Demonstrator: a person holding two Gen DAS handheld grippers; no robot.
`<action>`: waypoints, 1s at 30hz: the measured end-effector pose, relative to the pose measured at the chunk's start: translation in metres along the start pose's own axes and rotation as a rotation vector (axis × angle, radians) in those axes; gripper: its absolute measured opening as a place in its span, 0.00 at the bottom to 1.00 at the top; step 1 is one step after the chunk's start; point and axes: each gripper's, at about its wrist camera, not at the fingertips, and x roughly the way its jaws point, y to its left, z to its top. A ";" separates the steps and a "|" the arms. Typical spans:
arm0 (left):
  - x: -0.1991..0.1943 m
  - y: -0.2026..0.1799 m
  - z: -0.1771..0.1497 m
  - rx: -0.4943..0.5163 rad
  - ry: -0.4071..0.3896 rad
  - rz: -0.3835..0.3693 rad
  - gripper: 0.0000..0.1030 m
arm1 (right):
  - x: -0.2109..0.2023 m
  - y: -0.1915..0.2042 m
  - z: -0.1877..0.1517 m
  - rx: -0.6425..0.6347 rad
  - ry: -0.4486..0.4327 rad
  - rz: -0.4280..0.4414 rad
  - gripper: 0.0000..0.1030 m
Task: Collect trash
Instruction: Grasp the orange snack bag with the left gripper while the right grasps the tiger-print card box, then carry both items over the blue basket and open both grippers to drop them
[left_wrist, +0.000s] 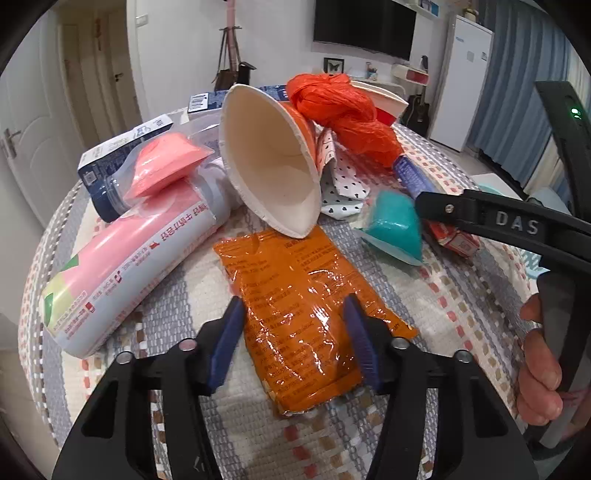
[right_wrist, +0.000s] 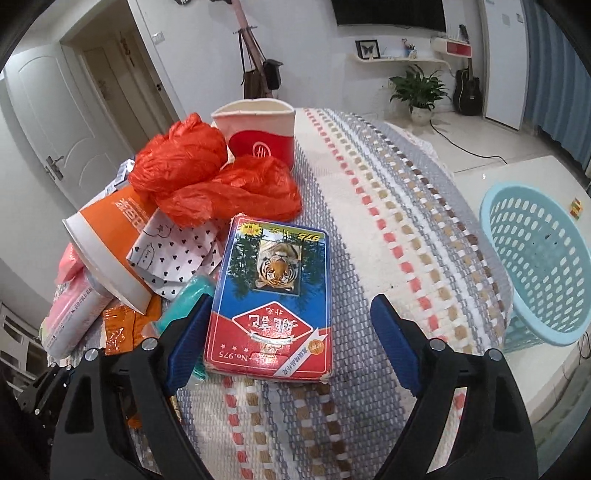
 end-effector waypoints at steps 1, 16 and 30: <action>-0.002 0.000 0.001 -0.004 -0.003 -0.014 0.43 | 0.001 0.000 0.001 -0.001 0.002 0.002 0.71; -0.018 0.009 -0.004 -0.062 -0.053 -0.144 0.05 | -0.038 -0.006 0.010 -0.036 -0.152 -0.030 0.56; -0.090 -0.003 0.020 -0.060 -0.244 -0.198 0.04 | -0.066 -0.033 0.011 0.012 -0.213 -0.037 0.56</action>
